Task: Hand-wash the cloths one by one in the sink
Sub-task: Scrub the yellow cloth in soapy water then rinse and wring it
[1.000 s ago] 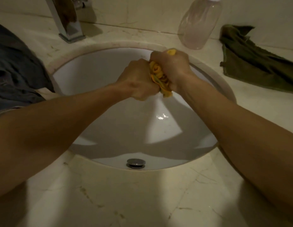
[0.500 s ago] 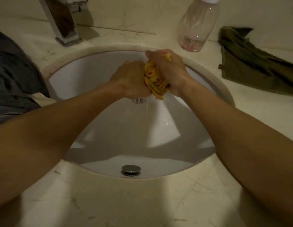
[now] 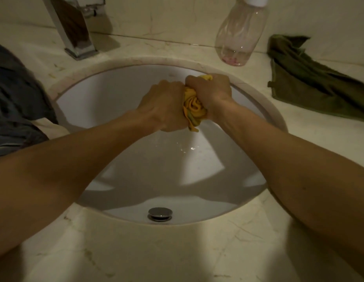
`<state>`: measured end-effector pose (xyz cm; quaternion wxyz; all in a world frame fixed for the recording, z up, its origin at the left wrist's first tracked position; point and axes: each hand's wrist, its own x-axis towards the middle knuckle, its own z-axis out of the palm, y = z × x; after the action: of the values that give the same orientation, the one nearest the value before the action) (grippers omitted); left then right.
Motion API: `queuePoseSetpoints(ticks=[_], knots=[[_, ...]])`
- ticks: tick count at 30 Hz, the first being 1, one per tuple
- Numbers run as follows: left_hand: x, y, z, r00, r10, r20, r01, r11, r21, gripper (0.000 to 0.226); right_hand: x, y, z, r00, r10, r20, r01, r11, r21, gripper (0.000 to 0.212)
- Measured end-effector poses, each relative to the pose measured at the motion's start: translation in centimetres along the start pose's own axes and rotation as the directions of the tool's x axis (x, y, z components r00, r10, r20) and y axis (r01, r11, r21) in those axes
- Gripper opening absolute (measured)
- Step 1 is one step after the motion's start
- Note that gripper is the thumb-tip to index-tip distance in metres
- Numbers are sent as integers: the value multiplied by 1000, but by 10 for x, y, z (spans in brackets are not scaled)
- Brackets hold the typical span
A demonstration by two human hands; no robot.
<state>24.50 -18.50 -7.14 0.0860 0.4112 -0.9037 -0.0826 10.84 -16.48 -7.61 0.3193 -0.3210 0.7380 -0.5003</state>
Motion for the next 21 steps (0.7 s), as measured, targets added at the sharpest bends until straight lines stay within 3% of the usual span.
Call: queuePoseSetpoints(ticks=[5, 8, 11, 14, 18, 21], knots=[[3, -6, 10, 1000, 6, -4, -6, 1000, -16, 25, 1, 0, 4, 987, -154, -37, 142, 963, -231, 29], [3, -8, 8, 998, -10, 56, 13, 998, -55, 31, 6, 9, 5, 986, -163, 12, 161, 956, -244, 32], [2, -17, 4, 996, -16, 84, 20, 998, -52, 57, 3, 13, 6, 981, -152, 117, 179, 946, -272, 39], [-1, -24, -5, 994, -51, 94, 52, 999, -8, 89, -6, 7, 7, 986, -69, 152, 104, 967, -232, 71], [-13, -30, -26, 985, -4, 171, 4, 1000, 0, 100, -20, -13, -2, 965, -176, 193, 238, 898, -370, 73], [-32, -43, -40, 983, -31, 181, 44, 997, -65, 102, -29, -30, -8, 929, -268, 256, 349, 866, -359, 72]])
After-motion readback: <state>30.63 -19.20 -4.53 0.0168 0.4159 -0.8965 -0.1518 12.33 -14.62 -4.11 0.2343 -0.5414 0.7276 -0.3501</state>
